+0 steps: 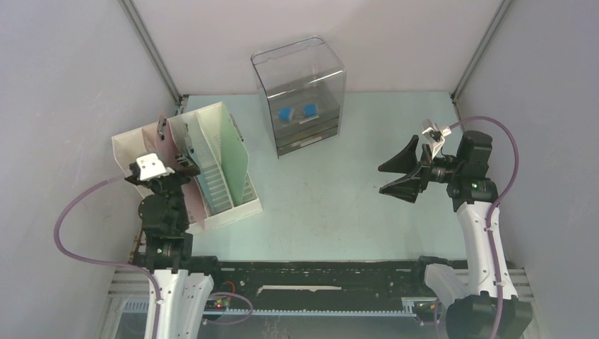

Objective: Organize the desk
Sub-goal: Place the folder in the storage box.

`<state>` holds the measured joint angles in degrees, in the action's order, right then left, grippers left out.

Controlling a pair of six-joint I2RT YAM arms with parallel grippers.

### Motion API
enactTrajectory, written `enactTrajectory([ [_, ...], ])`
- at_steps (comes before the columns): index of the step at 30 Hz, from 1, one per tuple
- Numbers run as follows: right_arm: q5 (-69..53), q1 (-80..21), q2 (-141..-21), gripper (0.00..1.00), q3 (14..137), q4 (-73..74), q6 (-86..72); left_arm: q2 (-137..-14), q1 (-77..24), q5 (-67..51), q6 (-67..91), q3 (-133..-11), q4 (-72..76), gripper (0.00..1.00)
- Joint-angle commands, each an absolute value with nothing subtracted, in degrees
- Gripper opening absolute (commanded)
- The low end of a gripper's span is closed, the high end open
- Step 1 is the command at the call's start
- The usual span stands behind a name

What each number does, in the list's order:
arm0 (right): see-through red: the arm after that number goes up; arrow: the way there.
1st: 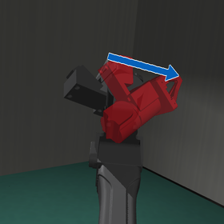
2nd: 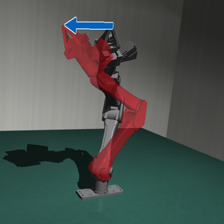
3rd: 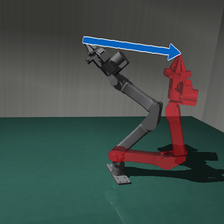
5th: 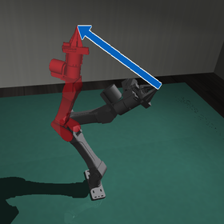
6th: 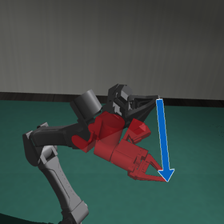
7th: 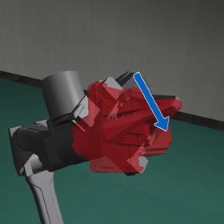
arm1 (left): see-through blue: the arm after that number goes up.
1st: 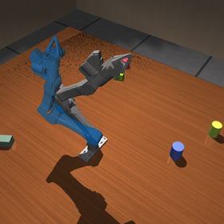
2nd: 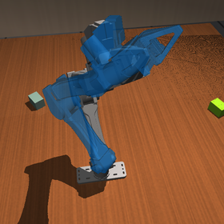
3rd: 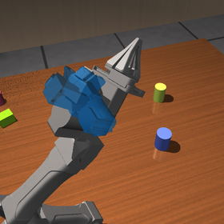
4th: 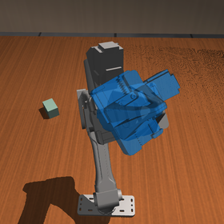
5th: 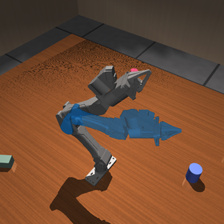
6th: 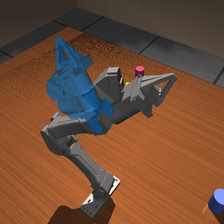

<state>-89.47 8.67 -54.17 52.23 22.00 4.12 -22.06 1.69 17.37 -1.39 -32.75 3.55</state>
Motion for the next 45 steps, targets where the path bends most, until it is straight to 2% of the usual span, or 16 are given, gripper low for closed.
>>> enactTrajectory([
  [1,-98.09,9.07,-53.29,1.00,52.56,21.85,3.68,-24.66,2.72,16.95,5.54,-40.80,-8.05,0.96],
  [4,-98.09,9.05,-53.27,1.00,52.51,21.75,3.64,-26.94,3.17,15.58,8.11,-46.48,-13.63,1.00],
  [16,-98.09,9.14,-53.10,1.00,52.56,21.66,3.39,-34.13,5.31,16.32,13.95,-59.34,-28.49,1.00],
  [20,-98.09,9.15,-53.00,1.00,52.52,21.71,3.37,-38.96,7.11,14.49,15.96,-62.28,-33.33,0.93],
  [27,-98.08,9.14,-53.08,1.00,52.50,21.69,3.31,-42.34,7.30,17.72,17.11,-64.20,-35.88,0.86],
  [31,-98.08,9.14,-53.17,1.00,52.52,21.69,3.34,-45.07,7.37,19.12,15.84,-65.19,-36.77,0.74],
  [34,-98.09,9.14,-53.28,1.00,52.51,21.62,3.34,-46.83,7.35,20.09,14.71,-65.67,-36.66,0.59],
  [38,-98.09,9.14,-53.29,1.00,52.51,21.62,3.34,-48.35,7.38,21.00,12.20,-66.73,-36.63,0.35],
  [41,-98.11,9.10,-53.44,1.00,52.52,21.62,3.32,-48.85,7.31,21.27,10.48,-67.39,-36.84,0.07],
  [42,-98.09,9.09,-53.44,1.00,52.54,21.62,3.34,-48.68,7.42,21.38,10.13,-67.41,-36.64,0.01],
  [45,-98.09,9.14,-53.49,1.00,52.50,21.62,3.32,-46.43,7.36,21.95,9.00,-66.42,-34.32,0.00],
])
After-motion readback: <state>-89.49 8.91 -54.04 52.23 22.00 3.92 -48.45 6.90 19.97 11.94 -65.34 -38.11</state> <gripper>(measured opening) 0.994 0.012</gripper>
